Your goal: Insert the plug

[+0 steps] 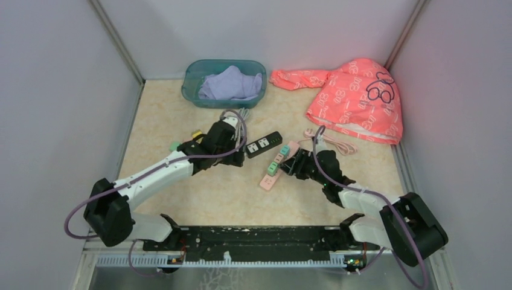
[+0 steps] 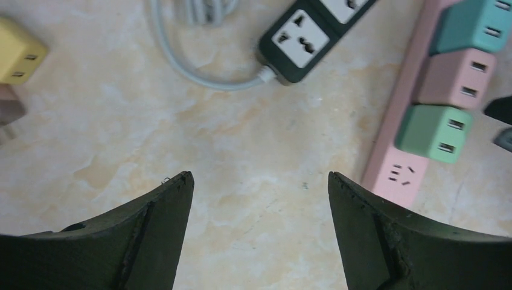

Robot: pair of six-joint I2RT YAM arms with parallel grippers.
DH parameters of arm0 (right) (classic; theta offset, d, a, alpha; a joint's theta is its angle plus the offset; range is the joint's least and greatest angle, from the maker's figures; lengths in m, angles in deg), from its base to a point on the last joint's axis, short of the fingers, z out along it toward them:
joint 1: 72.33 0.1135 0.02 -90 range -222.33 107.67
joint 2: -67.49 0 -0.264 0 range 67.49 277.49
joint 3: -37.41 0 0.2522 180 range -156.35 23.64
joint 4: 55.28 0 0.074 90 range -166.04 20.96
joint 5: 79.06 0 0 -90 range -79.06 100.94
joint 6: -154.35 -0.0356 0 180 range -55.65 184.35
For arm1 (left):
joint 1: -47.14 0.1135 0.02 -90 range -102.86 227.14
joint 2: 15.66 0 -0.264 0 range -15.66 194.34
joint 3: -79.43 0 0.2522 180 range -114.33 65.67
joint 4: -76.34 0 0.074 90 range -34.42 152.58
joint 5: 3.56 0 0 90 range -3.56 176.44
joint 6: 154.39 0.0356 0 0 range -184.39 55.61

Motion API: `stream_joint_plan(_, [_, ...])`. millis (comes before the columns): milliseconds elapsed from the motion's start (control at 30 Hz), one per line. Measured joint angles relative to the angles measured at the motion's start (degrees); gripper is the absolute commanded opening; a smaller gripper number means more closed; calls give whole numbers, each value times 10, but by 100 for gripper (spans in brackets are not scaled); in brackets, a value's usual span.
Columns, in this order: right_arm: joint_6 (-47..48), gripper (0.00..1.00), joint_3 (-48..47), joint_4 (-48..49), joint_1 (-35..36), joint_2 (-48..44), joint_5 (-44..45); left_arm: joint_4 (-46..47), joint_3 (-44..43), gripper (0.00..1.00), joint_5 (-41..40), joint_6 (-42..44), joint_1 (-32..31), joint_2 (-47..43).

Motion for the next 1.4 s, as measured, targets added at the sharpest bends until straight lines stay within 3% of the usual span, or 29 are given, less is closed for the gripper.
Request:
stream_joint_plan(400, [94, 73, 0, -87, 0, -143, 77, -16, 27, 91, -9, 30, 216, -40])
stream_joint_plan(600, [129, 75, 2, -122, 0, -205, 116, -18, 16, 91, 13, 36, 336, -22])
stream_joint_plan(767, [151, 76, 2, -141, 0, -215, 131, -19, -1, 92, 25, 10, 400, 6])
stream_joint_plan(1167, [184, 76, 2, -169, 0, -215, 148, -46, -20, 94, -27, -135, 447, 60])
stream_joint_plan(1400, [193, 76, 1, -169, 0, -215, 153, -75, -70, 88, -50, -219, 454, 130])
